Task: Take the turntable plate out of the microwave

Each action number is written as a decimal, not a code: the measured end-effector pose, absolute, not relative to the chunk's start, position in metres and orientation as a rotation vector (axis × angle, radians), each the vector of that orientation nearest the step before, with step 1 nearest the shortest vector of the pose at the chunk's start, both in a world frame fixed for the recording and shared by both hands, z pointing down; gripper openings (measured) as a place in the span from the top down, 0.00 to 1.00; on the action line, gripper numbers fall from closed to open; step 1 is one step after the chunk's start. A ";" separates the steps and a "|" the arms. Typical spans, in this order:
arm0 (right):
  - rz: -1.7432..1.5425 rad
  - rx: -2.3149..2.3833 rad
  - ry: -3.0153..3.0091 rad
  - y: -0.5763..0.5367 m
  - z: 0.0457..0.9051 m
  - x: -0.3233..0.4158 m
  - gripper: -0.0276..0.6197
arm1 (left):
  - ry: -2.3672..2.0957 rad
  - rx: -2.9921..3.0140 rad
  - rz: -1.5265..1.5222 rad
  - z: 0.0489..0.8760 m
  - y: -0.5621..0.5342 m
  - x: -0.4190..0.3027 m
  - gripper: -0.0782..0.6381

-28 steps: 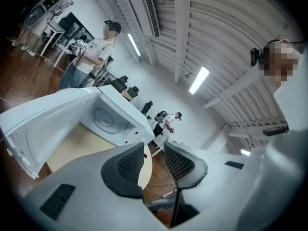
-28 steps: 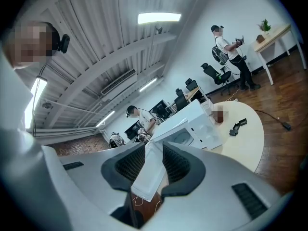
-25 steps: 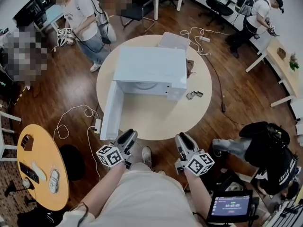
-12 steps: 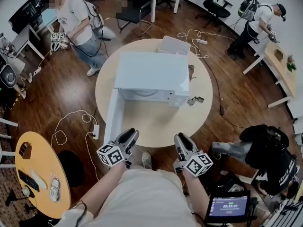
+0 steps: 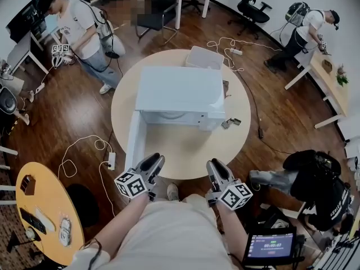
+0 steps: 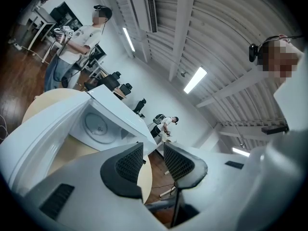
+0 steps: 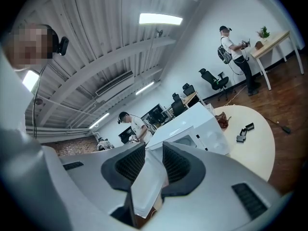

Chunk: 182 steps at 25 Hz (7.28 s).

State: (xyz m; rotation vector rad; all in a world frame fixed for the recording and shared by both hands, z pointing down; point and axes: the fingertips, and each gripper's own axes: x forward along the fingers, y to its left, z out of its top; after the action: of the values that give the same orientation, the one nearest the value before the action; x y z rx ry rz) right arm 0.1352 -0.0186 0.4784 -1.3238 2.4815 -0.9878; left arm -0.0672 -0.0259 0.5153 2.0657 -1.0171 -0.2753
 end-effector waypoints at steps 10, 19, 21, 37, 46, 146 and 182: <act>-0.951 -1.327 2.508 -0.020 0.467 0.127 0.81 | -0.999 2.067 -0.321 0.512 -0.029 -0.068 0.72; -0.935 -1.328 2.494 -0.009 0.459 0.132 0.81 | -0.975 2.079 -0.326 0.508 -0.016 -0.059 0.72; -0.938 -1.322 2.499 -0.007 0.460 0.131 0.81 | -0.978 2.078 -0.328 0.508 -0.013 -0.059 0.72; -0.976 -1.210 2.582 -0.023 0.463 0.119 0.81 | -1.085 2.011 -0.356 0.515 -0.007 -0.072 0.72; -1.010 -1.121 2.637 -0.055 0.471 0.117 0.81 | -1.190 1.960 -0.299 0.530 -0.026 -0.063 0.72; -1.244 -0.831 2.996 -0.214 0.563 0.039 0.81 | -1.467 1.349 -0.219 0.721 -0.232 -0.112 0.74; -1.325 -0.891 3.054 -0.211 0.616 0.013 0.81 | -1.498 1.191 -0.191 0.803 -0.279 -0.119 0.73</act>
State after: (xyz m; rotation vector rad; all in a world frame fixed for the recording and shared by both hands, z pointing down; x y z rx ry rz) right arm 0.0128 -0.2112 0.6158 -0.8913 3.0541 -1.3255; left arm -0.1186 -0.2791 0.8034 1.1905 -1.4982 -0.1911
